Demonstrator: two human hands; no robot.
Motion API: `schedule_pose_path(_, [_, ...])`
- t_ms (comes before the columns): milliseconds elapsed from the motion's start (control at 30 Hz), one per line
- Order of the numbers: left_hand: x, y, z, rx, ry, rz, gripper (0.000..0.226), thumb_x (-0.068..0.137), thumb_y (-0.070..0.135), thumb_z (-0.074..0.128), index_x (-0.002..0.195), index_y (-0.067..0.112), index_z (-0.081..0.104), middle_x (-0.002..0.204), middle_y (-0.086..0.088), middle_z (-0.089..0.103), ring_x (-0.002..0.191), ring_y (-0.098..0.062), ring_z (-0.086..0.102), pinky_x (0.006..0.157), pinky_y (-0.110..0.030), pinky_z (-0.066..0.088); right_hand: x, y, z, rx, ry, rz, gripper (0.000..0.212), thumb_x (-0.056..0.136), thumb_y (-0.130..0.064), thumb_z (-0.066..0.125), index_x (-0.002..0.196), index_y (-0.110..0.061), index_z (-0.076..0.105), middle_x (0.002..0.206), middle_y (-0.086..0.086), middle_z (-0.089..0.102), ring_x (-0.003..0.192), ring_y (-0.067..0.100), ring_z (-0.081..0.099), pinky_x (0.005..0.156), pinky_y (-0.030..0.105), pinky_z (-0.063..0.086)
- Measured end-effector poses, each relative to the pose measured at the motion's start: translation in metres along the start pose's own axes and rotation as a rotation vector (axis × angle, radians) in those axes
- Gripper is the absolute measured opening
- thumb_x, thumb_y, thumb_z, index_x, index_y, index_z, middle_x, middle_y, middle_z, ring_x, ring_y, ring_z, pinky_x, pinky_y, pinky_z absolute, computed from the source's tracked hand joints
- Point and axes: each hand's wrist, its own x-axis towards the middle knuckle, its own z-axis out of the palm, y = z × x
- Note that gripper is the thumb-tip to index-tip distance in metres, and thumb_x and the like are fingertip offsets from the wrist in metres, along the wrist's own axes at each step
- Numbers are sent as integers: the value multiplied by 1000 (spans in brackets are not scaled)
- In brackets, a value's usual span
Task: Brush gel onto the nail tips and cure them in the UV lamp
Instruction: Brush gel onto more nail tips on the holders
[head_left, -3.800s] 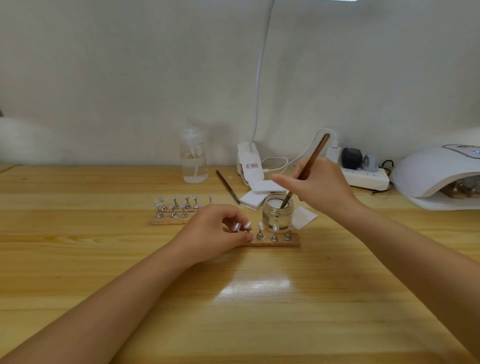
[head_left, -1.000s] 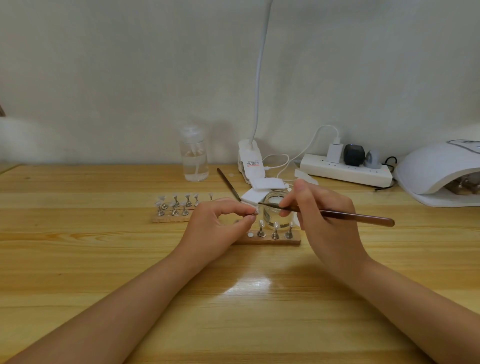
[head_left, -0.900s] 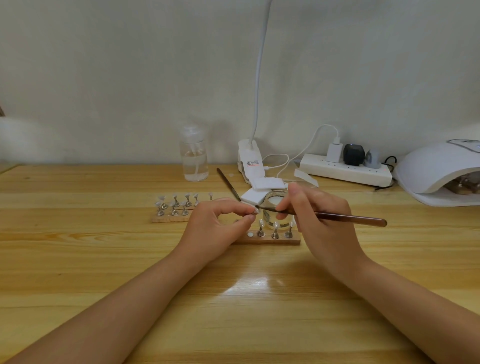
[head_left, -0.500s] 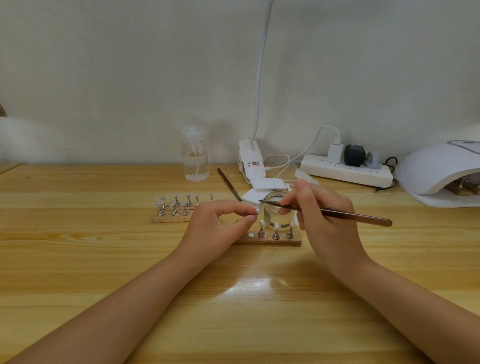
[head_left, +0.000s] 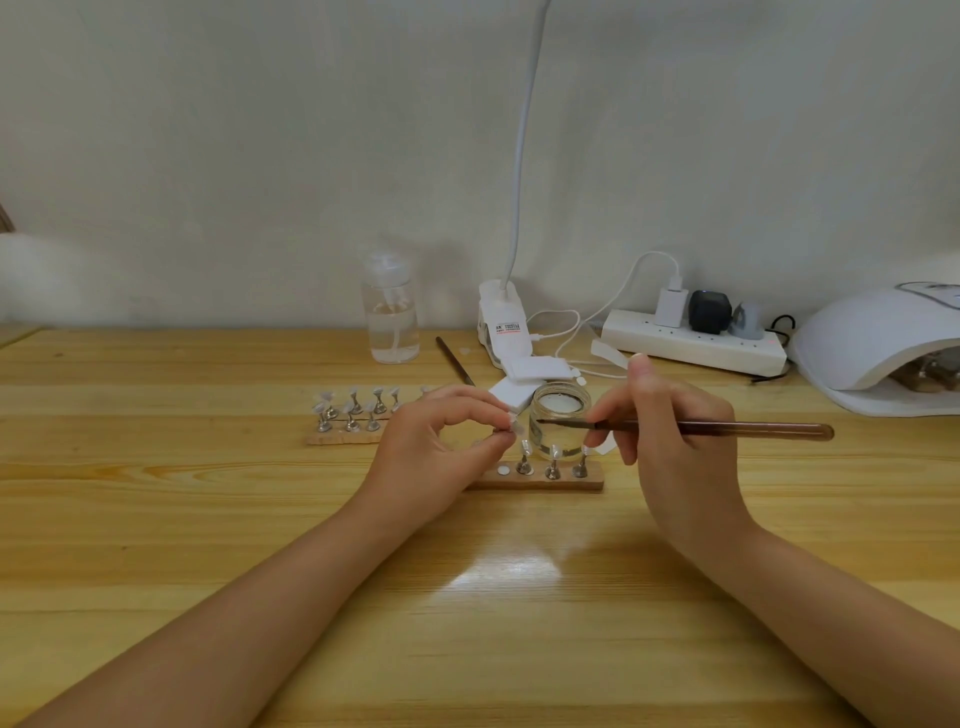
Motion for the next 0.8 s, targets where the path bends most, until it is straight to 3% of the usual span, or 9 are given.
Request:
schedule_pose_path(233, [0, 1, 1, -51, 4, -26, 14, 74, 6, 72, 72, 19, 68, 76, 12, 67, 76, 7, 61, 71, -3, 41, -3, 1, 4, -76, -25, -51, 36, 89, -25, 40, 62, -20, 63, 50, -12, 60, 50, -1, 56, 56, 8, 41])
schedule_pose_path(400, [1, 0, 1, -31, 15, -30, 17, 72, 6, 74, 72, 23, 69, 75, 13, 67, 77, 5, 61, 74, -5, 41, -4, 2, 6, -136, -75, -67, 34, 89, -23, 42, 63, -22, 63, 53, -12, 60, 50, -3, 54, 49, 5, 36])
schedule_pose_path(600, [1, -1, 0, -8, 22, -4, 21, 71, 7, 74, 73, 26, 69, 76, 11, 67, 76, 2, 61, 76, -8, 43, -6, 1, 6, -126, -127, -106, 33, 90, -17, 43, 63, -20, 62, 53, -7, 59, 49, -3, 55, 50, 4, 36])
schedule_pose_path(733, [1, -2, 0, 3, 32, 3, 22, 71, 6, 75, 72, 27, 69, 74, 12, 66, 74, 6, 60, 72, -4, 39, -8, 0, 6, -35, -116, -74, 35, 87, -32, 47, 59, -19, 63, 48, -4, 59, 44, 0, 53, 48, 6, 36])
schedule_pose_path(800, [1, -2, 1, 4, 28, 5, 21, 71, 6, 74, 72, 26, 69, 74, 13, 66, 75, 6, 60, 71, -3, 39, -7, 1, 6, -21, -74, -52, 34, 89, -29, 48, 60, -18, 64, 49, -3, 60, 44, 0, 53, 48, 7, 37])
